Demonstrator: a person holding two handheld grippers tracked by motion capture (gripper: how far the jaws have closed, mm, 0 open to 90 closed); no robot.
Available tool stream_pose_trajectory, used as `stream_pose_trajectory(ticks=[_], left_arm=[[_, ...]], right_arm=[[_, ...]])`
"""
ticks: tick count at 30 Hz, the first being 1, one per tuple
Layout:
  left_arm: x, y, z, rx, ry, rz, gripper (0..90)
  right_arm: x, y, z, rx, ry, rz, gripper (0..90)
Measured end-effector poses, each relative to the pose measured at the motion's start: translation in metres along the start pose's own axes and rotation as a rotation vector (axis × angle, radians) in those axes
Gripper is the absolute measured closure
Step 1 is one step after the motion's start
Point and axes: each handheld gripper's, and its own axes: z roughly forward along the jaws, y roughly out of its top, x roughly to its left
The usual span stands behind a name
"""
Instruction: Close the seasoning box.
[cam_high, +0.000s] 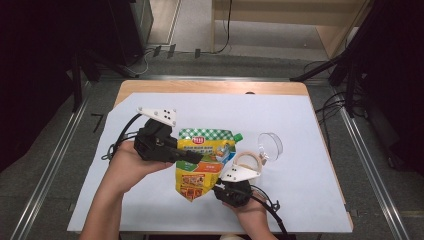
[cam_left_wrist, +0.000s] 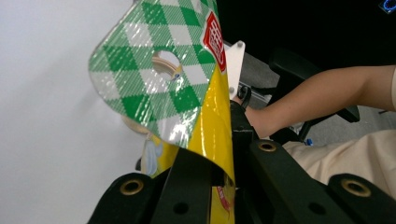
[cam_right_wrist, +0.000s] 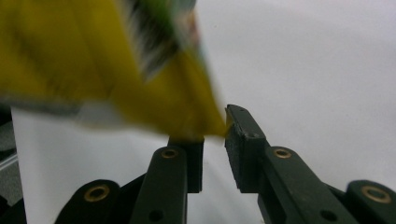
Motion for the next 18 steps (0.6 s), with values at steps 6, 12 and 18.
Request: stream_pose_trajectory(ticks=[6,12,18], left_arm=[[0.008,-0.001,0.008,-0.022,-0.040,-0.039,89.8],[0.011,-0.001,0.009,-0.044,-0.006,-0.045,89.3],[0.009,0.001,0.018,-0.033,0.050,-0.035,85.4]], right_arm=[[0.007,-0.001,0.000,-0.026,0.003,-0.081,73.2],[0.016,-0.001,0.000,-0.019,0.017,-0.139,72.9],[0.020,-0.003,0.000,0.007,0.041,-0.133,72.9]])
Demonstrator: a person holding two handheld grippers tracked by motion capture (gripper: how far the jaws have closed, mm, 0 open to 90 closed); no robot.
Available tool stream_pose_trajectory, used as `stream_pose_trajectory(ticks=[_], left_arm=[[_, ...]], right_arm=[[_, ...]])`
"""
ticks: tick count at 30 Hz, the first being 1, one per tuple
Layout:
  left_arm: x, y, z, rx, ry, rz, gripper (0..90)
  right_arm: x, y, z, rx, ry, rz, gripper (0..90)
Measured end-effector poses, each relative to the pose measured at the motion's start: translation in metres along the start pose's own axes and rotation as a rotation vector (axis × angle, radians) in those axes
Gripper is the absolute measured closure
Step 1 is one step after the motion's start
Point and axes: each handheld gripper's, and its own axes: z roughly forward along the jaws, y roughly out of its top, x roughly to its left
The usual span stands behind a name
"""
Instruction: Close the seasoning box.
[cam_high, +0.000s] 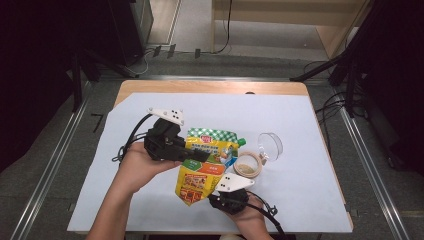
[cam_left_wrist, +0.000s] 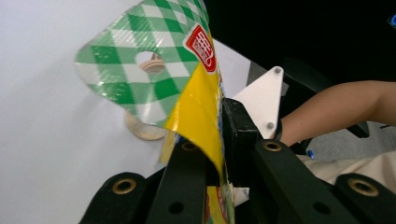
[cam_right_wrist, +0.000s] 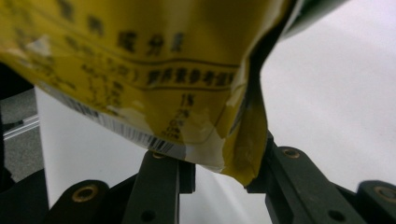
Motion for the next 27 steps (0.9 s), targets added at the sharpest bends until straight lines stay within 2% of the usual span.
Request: stream_pose_trajectory(ticks=[10,13,14,17,22,27], left_arm=[[0.001,0.001,0.014,-0.037,0.006,0.003,80.0],[0.002,0.002,0.018,-0.044,0.009,-0.015,77.3],[0.002,0.002,0.020,-0.049,0.014,-0.034,77.0],[0.001,0.003,0.025,-0.054,0.017,-0.040,76.6],[0.000,0.003,0.032,-0.044,0.017,-0.031,73.0],[0.000,0.003,0.040,-0.027,0.041,-0.044,69.2]], right_arm=[[0.007,0.002,-0.005,-0.006,0.018,-0.013,72.2],[0.011,0.003,-0.007,-0.013,0.028,-0.030,71.9],[0.011,0.003,-0.007,-0.019,0.030,-0.034,71.8],[0.015,0.005,-0.008,-0.027,0.049,-0.039,71.4],[0.019,0.006,-0.009,-0.023,0.065,-0.048,70.6],[0.023,0.007,-0.009,-0.022,0.070,-0.066,69.8]])
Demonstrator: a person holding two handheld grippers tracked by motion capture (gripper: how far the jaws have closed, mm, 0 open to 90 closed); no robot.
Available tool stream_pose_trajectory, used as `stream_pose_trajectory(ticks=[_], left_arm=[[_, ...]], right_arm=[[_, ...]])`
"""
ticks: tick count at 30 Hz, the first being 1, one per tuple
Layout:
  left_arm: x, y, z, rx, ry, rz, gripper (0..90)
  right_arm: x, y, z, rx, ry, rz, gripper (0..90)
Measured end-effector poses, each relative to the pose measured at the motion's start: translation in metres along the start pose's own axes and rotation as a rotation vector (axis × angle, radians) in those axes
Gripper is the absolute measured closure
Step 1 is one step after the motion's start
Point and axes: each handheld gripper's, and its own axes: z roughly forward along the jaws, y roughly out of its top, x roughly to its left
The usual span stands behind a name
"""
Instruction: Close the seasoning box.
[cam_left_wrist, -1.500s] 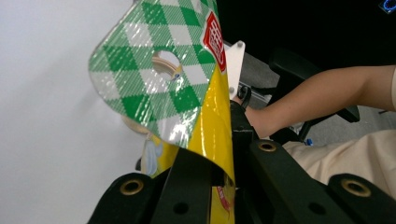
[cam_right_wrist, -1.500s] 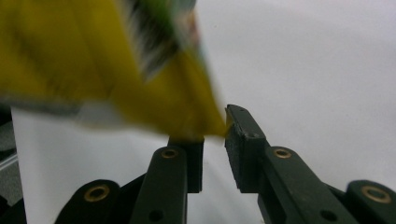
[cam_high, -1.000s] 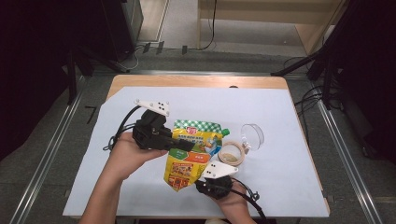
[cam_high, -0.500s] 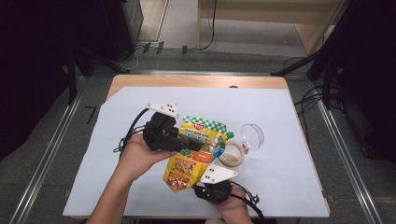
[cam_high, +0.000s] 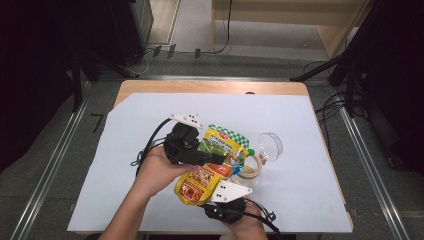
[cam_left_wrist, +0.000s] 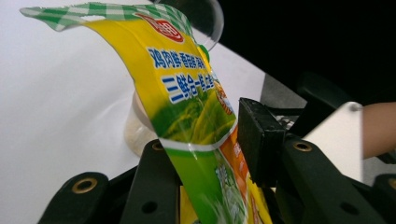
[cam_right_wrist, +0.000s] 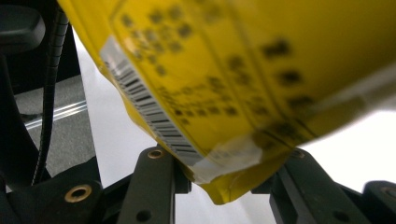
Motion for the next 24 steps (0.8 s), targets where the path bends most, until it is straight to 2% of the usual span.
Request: stream_pose_trajectory(ticks=[5,8,12,15,17,20,22,24], left_arm=[[0.003,-0.002,0.007,0.018,0.014,-0.003,68.1],[0.006,-0.003,0.013,0.028,0.023,-0.034,66.9],[0.010,-0.003,0.020,0.027,0.015,-0.052,66.1],[0.013,0.000,0.024,0.038,0.002,-0.068,65.8],[0.015,0.001,0.028,0.052,0.006,-0.078,65.9],[0.018,0.006,0.031,0.076,0.012,-0.081,65.7],[0.020,0.011,0.032,0.070,0.005,-0.092,65.8],[0.022,0.016,0.031,0.080,0.019,-0.099,66.0]], right_arm=[[0.005,0.002,0.001,-0.001,0.007,-0.024,68.4],[0.007,0.004,0.001,-0.003,0.020,-0.026,67.2],[0.008,0.008,0.002,0.007,0.041,-0.001,65.6],[0.007,0.011,0.003,0.015,0.048,0.007,64.1],[0.007,0.013,0.002,0.017,0.056,0.006,62.8],[0.007,0.017,0.000,0.025,0.058,-0.024,61.7],[0.005,0.020,-0.001,0.024,0.061,-0.020,61.7],[0.002,0.024,-0.002,0.026,0.065,-0.013,61.7]])
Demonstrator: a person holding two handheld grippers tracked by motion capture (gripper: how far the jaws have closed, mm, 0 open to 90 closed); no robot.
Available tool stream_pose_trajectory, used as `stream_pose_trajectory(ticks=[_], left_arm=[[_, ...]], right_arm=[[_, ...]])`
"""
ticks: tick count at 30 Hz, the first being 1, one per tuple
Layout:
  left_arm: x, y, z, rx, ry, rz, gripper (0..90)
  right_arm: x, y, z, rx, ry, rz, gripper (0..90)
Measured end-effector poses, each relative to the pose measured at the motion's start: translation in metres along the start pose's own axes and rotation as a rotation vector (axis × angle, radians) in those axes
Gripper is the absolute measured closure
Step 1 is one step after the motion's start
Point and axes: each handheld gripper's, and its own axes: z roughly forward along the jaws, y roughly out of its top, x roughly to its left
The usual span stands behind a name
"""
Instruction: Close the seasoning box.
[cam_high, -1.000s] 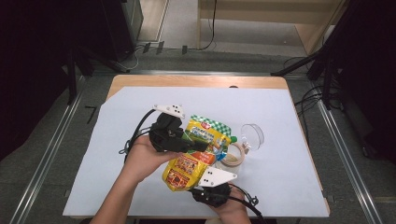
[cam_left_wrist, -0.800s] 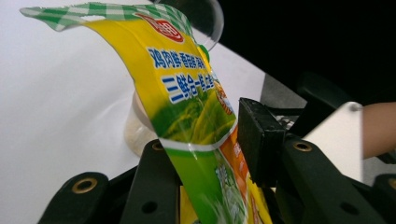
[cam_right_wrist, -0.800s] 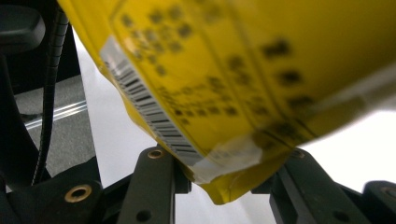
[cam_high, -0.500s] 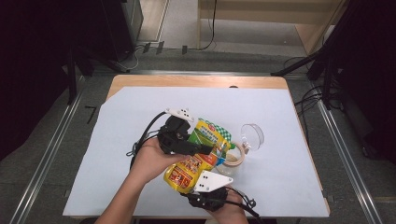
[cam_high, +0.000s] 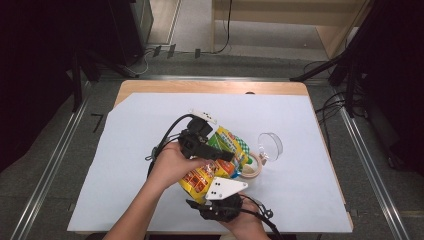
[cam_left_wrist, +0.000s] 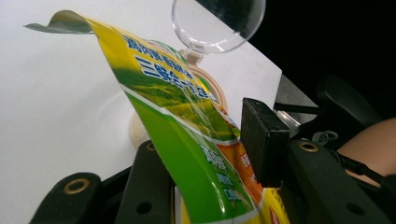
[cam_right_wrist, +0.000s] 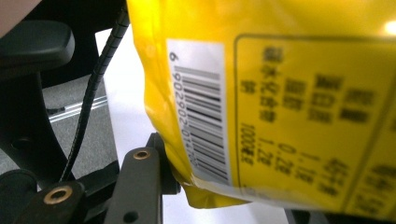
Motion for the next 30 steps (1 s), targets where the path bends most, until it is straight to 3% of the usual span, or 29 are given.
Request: stream_pose_trajectory(ticks=[7,11,16,25,30], left_arm=[[0.010,0.012,-0.003,0.027,-0.018,-0.050,67.8],[0.011,0.013,-0.002,0.036,-0.022,-0.041,69.0],[0.009,0.010,0.003,0.048,-0.038,-0.035,70.2],[0.004,0.010,0.008,0.066,-0.018,-0.017,71.0],[0.003,0.011,0.009,0.069,-0.028,-0.020,71.5]], right_arm=[[-0.009,0.011,0.000,-0.001,0.022,0.003,60.9],[-0.010,0.011,0.001,-0.009,0.025,0.012,60.8],[-0.007,0.006,-0.001,-0.007,0.040,-0.013,59.9],[-0.005,-0.002,0.003,0.001,0.042,-0.018,53.3],[-0.002,-0.003,0.005,0.011,0.041,-0.036,60.1]])
